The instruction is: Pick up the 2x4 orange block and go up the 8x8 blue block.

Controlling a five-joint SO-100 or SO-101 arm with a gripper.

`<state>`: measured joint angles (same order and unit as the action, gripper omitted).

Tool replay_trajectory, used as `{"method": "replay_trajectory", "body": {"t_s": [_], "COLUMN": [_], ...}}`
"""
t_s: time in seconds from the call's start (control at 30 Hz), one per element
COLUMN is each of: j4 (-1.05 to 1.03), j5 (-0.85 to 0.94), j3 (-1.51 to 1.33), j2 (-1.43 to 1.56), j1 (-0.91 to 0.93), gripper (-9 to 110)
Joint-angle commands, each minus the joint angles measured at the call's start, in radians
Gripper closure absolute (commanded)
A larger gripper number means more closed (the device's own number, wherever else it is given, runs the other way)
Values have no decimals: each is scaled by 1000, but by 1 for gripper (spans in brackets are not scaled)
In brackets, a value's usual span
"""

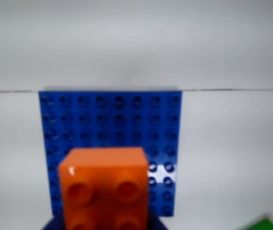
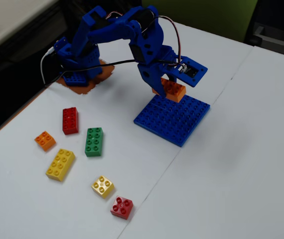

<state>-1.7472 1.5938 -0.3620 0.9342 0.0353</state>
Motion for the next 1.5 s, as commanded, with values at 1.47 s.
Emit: {"method": "replay_trajectory", "body": {"t_s": [1.47], "j4": [-8], "j5": [25], "j3": [0], "j2": [34], "j1": [11], "gripper": [98]}}
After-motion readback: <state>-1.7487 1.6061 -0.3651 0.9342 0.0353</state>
